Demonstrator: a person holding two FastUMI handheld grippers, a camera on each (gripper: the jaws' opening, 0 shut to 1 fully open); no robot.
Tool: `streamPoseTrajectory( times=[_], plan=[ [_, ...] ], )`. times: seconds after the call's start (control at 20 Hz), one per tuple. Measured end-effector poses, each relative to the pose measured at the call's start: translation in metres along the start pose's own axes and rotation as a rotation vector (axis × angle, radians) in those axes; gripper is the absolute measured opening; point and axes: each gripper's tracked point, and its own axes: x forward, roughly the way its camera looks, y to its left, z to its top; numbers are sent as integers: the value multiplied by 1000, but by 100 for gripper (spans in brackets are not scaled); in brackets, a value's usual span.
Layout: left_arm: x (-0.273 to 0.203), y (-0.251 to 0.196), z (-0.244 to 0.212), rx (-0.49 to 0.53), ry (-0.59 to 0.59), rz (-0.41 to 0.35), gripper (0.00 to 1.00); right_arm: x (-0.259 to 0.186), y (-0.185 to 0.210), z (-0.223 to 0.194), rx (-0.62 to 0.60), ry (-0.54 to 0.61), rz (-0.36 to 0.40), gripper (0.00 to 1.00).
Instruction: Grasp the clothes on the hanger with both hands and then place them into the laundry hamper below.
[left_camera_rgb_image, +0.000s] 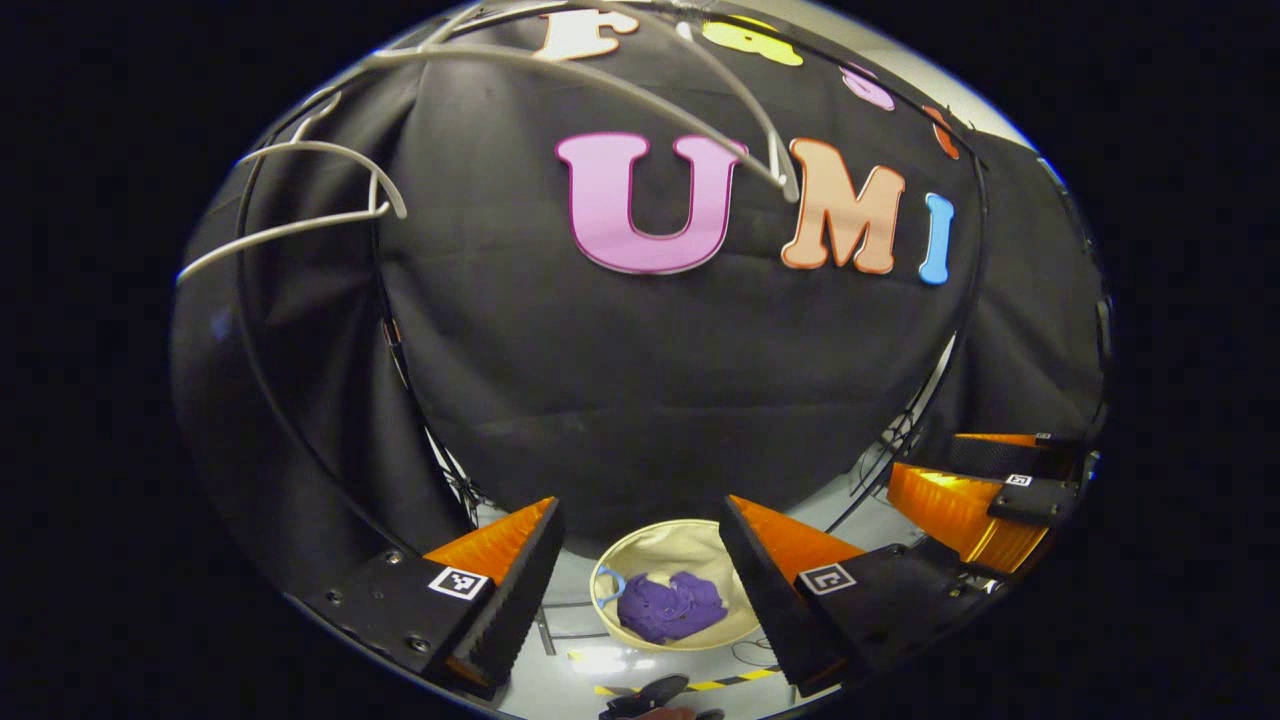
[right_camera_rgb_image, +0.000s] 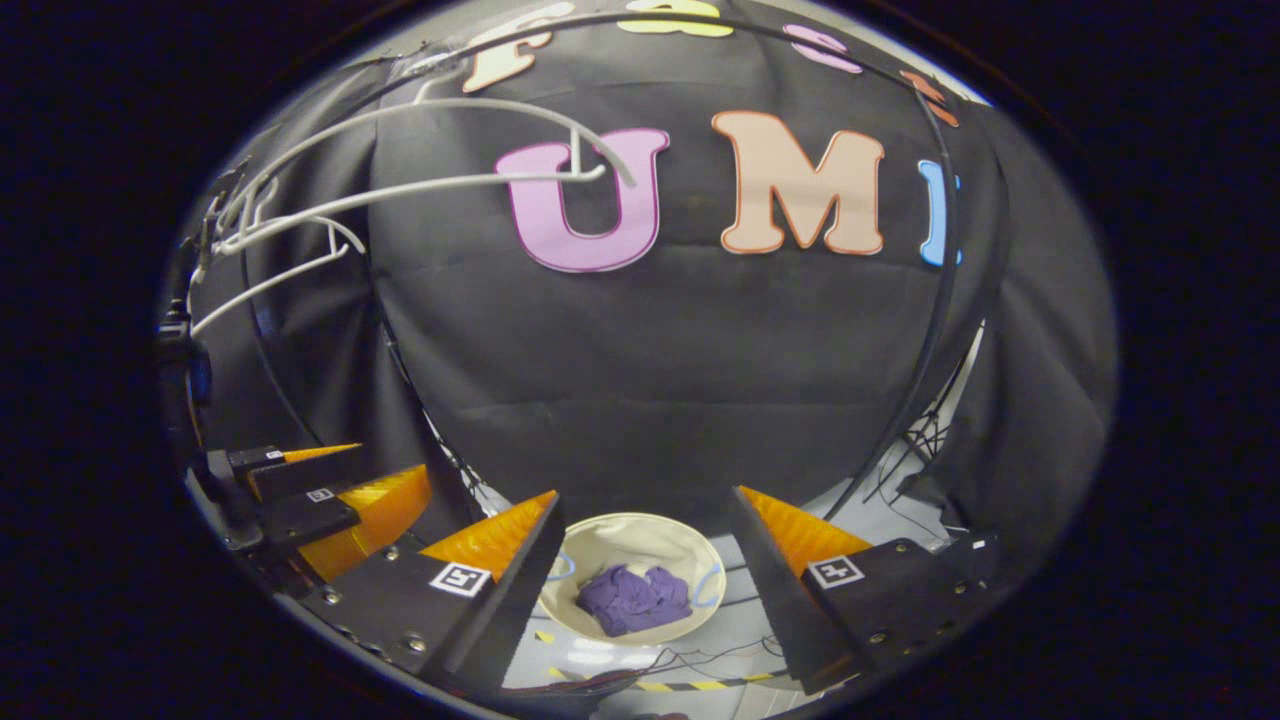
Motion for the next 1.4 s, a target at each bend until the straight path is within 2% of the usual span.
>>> streamPoseTrajectory(
  times=[0.25, 0.55, 0.65, 0.7, 0.8, 0.85, 0.95, 1.05, 1.1, 1.4],
  plan=[
    [-40, 0, 30, 11, -106, 24, 97, -44, -2, 30, -30, -85, 3, 99],
    [-97, 4, 67, 19, -211, 56, 99, -99, -1, 88, -52, -233, 25, 99],
    [-114, 3, 83, 13, -253, 69, 96, -120, -3, 103, -43, -273, 30, 99],
    [-122, 3, 91, 10, -276, 71, 98, -129, -5, 110, -43, -296, 29, 93],
    [-135, 3, 100, -5, -294, 77, 98, -145, -3, 122, -32, -334, 50, 93],
    [-141, 4, 106, -9, -308, 87, 98, -153, 0, 127, -26, -349, 66, 100],
    [-156, 7, 119, -19, -323, 95, 96, -169, -1, 139, -22, -389, 75, 93],
    [-173, 13, 130, -18, -339, 87, 98, -180, -3, 152, -26, -431, 73, 92],
    [-177, 16, 137, -10, -347, 87, 98, -185, -2, 158, -27, -449, 77, 98],
    [-198, 37, 155, 11, -378, 103, 98, -198, -18, 173, 8, -491, 46, 99]
  ],
)
